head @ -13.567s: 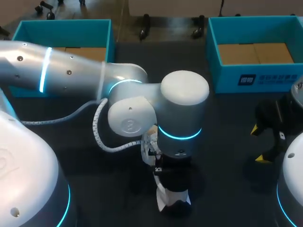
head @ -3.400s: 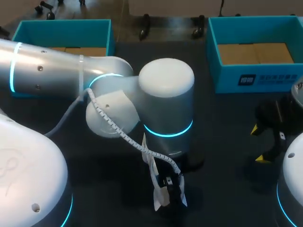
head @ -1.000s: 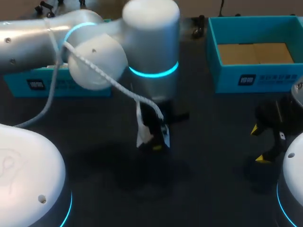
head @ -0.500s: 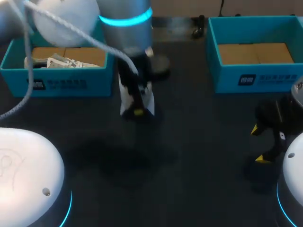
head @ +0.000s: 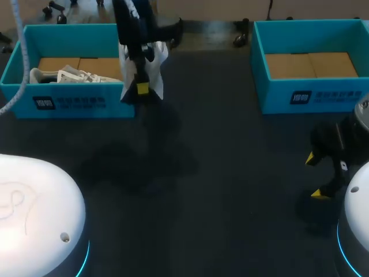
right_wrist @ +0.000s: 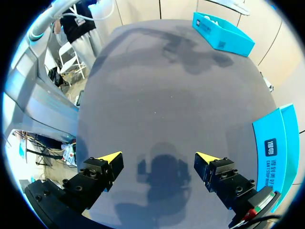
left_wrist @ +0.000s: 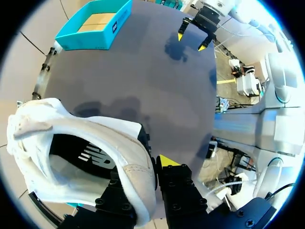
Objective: Take the shoe out of the shoebox, open the shoe tongue, remove and reinsert the insole, then place the shoe into the shoebox
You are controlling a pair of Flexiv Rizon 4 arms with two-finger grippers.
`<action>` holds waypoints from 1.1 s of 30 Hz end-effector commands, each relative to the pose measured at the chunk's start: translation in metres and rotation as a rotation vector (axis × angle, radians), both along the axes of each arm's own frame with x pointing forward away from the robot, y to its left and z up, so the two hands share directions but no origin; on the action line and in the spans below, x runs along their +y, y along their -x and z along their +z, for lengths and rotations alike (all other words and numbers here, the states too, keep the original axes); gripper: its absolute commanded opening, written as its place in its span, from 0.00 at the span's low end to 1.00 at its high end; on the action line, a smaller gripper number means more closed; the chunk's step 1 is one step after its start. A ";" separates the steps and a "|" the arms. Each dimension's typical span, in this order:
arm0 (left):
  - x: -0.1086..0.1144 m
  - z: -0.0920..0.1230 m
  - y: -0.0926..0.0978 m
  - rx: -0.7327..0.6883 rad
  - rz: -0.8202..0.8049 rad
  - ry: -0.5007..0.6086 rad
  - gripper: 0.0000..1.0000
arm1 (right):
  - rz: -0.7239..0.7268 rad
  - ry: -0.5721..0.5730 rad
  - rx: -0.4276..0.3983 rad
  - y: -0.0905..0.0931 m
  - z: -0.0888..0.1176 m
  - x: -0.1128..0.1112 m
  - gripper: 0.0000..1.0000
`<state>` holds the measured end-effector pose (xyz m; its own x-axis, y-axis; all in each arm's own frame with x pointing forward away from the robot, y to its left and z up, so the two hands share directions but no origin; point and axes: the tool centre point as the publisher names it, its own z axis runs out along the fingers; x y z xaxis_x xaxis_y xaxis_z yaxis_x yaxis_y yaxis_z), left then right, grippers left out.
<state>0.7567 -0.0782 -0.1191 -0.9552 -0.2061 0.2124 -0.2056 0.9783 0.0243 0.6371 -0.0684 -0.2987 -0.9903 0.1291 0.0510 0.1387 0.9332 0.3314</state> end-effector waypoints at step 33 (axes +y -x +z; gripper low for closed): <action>0.081 0.041 -0.165 -0.055 0.068 -0.085 0.00 | 0.000 0.002 -0.001 0.001 0.000 0.000 1.00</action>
